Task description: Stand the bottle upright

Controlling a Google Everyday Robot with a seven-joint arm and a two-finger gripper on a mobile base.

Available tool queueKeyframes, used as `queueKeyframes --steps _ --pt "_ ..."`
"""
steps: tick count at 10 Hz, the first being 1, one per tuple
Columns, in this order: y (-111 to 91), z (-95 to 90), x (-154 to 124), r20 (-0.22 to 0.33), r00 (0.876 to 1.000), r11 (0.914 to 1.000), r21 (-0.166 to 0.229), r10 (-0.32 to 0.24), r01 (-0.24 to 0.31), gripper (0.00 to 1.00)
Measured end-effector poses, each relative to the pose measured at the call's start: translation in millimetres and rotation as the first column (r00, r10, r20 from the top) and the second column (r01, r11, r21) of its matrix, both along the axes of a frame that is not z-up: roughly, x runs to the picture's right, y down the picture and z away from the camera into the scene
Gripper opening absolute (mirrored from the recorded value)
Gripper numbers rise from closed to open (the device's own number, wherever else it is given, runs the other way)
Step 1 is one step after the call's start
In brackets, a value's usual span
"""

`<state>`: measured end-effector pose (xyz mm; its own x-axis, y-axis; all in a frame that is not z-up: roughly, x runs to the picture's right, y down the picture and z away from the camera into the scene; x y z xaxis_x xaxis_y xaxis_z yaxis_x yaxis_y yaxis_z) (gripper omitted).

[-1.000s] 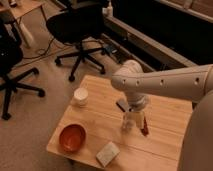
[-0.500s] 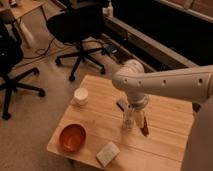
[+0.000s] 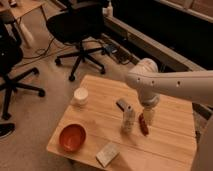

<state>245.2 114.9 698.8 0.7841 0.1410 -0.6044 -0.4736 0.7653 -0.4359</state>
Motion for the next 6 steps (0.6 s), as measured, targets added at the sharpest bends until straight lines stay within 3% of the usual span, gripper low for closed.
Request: queueKeyframes --steps 6 --pt "-0.7 0.8 -2.9 0.004 1.000 1.0000 0.000 -0.004 0.004 0.80"
